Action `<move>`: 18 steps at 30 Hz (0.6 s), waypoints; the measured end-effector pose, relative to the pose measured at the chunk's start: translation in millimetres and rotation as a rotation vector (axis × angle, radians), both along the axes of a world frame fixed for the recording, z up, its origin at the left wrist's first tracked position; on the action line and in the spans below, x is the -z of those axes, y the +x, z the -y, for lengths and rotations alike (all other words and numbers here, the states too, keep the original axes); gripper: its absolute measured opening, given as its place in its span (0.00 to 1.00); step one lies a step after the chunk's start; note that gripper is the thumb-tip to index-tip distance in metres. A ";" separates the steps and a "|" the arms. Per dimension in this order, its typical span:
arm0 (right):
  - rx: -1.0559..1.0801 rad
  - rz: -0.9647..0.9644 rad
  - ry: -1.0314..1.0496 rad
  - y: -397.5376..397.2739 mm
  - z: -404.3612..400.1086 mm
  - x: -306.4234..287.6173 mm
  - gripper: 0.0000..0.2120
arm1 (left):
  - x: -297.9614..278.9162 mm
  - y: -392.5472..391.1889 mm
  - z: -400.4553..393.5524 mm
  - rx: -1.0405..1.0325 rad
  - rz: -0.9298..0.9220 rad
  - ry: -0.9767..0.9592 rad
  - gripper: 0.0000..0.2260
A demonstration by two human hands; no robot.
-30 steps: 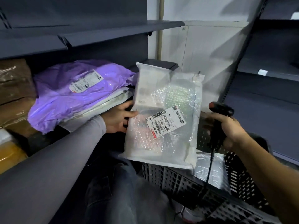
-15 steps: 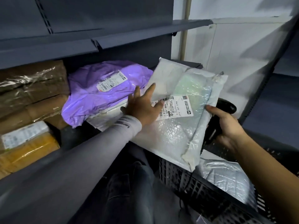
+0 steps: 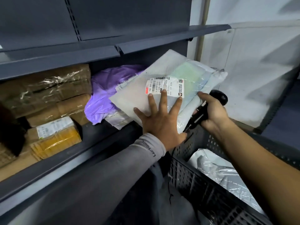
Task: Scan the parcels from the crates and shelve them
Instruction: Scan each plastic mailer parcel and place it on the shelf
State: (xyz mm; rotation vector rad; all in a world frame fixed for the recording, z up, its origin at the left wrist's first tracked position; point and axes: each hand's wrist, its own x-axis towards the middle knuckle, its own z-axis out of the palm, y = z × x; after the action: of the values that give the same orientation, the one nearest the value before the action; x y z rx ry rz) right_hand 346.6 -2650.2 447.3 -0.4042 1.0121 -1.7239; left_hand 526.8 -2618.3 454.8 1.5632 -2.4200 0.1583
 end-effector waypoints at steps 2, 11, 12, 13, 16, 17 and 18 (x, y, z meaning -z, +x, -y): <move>0.003 0.031 0.008 12.9 14.2 -5.2 0.27 | -4.5 7.9 5.3 -0.036 0.009 -0.021 0.50; -0.102 0.112 0.073 75.3 88.1 -10.3 0.25 | 2.4 67.3 65.6 -0.115 0.048 -0.192 0.43; -0.114 0.109 0.080 79.6 95.2 -9.5 0.23 | 4.5 73.8 74.3 -0.115 0.045 -0.193 0.41; -0.119 0.100 0.085 82.7 102.1 -8.1 0.22 | 6.0 78.2 81.5 -0.119 0.052 -0.170 0.39; -0.158 0.056 0.108 86.5 118.6 -4.3 0.22 | 11.1 87.2 95.1 -0.135 0.053 -0.197 0.31; -0.170 0.049 0.107 87.0 121.8 -4.4 0.21 | 12.4 89.1 98.7 -0.141 0.052 -0.230 0.29; -0.181 0.043 0.107 87.0 124.8 -4.8 0.20 | 14.7 90.6 103.9 -0.147 0.055 -0.250 0.27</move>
State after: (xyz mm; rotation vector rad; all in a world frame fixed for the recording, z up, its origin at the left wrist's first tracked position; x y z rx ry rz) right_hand 433.6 -2774.9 452.1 -0.3769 1.0005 -1.5036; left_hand 617.4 -2722.2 440.1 1.6369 -2.2206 0.5161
